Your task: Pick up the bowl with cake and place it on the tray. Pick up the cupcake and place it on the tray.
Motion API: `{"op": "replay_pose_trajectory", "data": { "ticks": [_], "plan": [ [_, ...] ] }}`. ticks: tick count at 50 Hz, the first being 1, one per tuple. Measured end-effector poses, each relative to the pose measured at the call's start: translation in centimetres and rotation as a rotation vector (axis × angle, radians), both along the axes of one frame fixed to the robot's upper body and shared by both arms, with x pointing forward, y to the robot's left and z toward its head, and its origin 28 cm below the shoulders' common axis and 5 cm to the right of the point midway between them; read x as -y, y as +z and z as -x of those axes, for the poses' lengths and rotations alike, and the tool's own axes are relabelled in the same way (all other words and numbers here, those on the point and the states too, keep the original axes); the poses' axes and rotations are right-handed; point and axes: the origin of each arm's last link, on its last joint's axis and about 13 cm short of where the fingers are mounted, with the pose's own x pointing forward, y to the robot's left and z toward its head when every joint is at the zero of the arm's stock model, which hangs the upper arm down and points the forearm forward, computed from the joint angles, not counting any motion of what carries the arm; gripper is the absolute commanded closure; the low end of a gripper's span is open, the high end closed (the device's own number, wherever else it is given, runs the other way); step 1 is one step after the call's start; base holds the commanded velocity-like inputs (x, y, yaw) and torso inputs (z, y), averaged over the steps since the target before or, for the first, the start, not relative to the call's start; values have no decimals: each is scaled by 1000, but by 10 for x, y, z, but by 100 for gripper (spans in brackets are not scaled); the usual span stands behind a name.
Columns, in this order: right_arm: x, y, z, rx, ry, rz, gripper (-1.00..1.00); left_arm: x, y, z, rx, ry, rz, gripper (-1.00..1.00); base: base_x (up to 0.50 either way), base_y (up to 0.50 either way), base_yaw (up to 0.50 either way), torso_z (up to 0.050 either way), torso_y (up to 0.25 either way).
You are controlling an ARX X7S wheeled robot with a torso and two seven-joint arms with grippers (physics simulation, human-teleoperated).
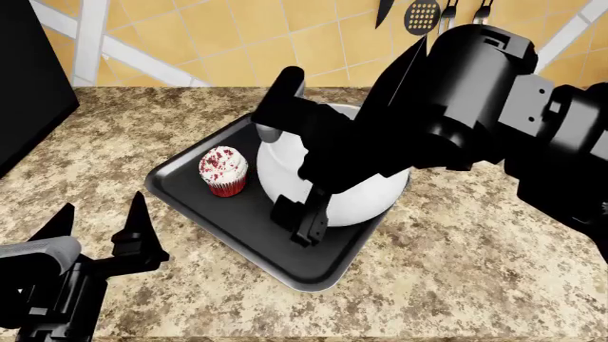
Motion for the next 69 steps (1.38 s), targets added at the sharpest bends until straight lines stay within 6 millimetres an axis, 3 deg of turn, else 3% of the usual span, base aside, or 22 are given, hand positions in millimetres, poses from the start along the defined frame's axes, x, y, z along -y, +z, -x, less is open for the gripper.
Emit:
{"op": "replay_pose_trajectory", "data": {
  "ticks": [14, 24, 38, 69],
  "plan": [
    [1, 14, 6, 56, -1, -12, -100, 0, 0, 0, 1, -1, 3, -100, 0, 0, 0, 0, 0],
    [11, 33, 32, 153, -41, -63, -100, 1, 3, 2, 11, -8, 1, -100, 0, 0, 0, 0, 0],
    [23, 43, 67, 264, -86, -132, -100, 1, 8, 5, 26, -14, 1, -100, 0, 0, 0, 0, 0],
    [47, 20, 179, 540, -222, -349, -100, 1, 25, 22, 113, -47, 13, -100, 0, 0, 0, 0, 0]
  ]
}}
